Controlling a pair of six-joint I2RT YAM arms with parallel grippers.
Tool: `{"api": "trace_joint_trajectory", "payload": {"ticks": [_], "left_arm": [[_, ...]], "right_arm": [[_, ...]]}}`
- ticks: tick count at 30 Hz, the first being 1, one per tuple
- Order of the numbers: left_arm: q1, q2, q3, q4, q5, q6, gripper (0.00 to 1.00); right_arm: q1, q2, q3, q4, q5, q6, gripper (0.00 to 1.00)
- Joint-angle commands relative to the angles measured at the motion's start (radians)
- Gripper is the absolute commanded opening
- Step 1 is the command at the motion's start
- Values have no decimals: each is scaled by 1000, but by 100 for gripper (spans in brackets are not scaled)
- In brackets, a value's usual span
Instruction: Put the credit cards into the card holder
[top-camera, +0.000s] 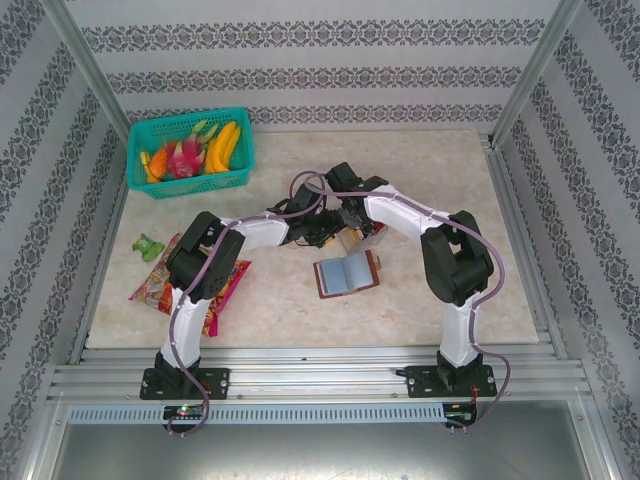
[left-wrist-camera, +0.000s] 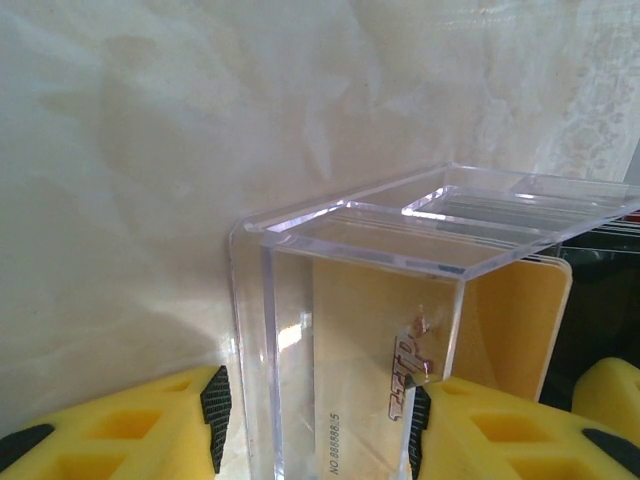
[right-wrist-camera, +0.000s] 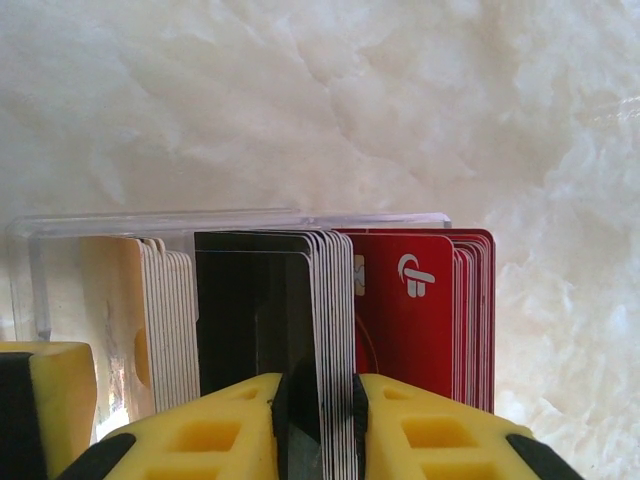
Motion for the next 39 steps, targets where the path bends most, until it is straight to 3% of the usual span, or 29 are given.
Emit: {"api": "trace_joint_trajectory", "payload": {"ticks": [1, 21, 32, 39], "left_arm": [[11, 10, -8, 19, 10, -3, 51], [10, 13, -3, 19, 13, -7, 51], [2, -4, 4, 21, 18, 10, 51], [-1, -16, 11, 16, 21, 16, 51]], "right_arm": [[1, -22, -6, -6, 59, -17, 24], [-1, -67, -14, -7, 47, -9, 13], [-8, -154, -26, -30, -125, 65, 8], [-12, -145, -13, -60, -141, 163, 4]]}}
